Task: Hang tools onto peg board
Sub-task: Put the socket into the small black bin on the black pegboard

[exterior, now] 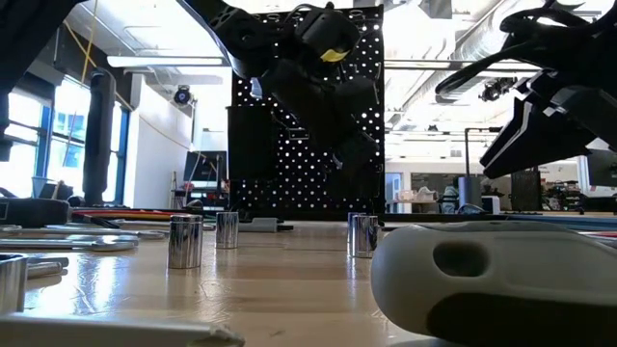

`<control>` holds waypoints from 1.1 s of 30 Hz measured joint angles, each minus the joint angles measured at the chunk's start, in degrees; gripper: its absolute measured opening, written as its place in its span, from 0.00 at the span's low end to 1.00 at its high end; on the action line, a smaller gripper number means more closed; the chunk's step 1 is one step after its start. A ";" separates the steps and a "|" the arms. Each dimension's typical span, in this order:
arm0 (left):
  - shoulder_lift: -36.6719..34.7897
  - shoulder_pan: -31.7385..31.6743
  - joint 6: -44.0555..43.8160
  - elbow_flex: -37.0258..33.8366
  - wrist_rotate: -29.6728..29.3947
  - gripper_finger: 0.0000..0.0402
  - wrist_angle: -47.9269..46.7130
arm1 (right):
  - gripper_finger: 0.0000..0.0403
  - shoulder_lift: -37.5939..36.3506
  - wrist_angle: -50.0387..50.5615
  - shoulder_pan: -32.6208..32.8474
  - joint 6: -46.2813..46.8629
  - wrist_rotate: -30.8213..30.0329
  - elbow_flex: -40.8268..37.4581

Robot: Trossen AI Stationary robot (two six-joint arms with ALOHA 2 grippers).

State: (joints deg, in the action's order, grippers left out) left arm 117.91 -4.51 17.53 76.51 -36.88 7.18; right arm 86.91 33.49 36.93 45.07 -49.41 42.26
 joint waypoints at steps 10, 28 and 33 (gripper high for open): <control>-1.63 4.25 0.03 -0.04 -1.61 0.46 -4.30 | 0.40 0.00 -16.24 0.46 -19.01 1.60 0.00; -13.29 13.03 -12.50 -0.02 -5.48 0.46 -29.94 | 0.40 6.10 -39.19 -9.98 -35.10 21.87 0.00; -13.94 16.36 -17.26 -0.02 -6.51 0.46 -37.90 | 0.40 11.71 -45.02 -12.89 -36.40 23.77 0.00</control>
State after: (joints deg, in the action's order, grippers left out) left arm 103.97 11.84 0.27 76.49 -43.39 -30.73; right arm 98.62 -11.53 24.04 8.67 -25.63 42.26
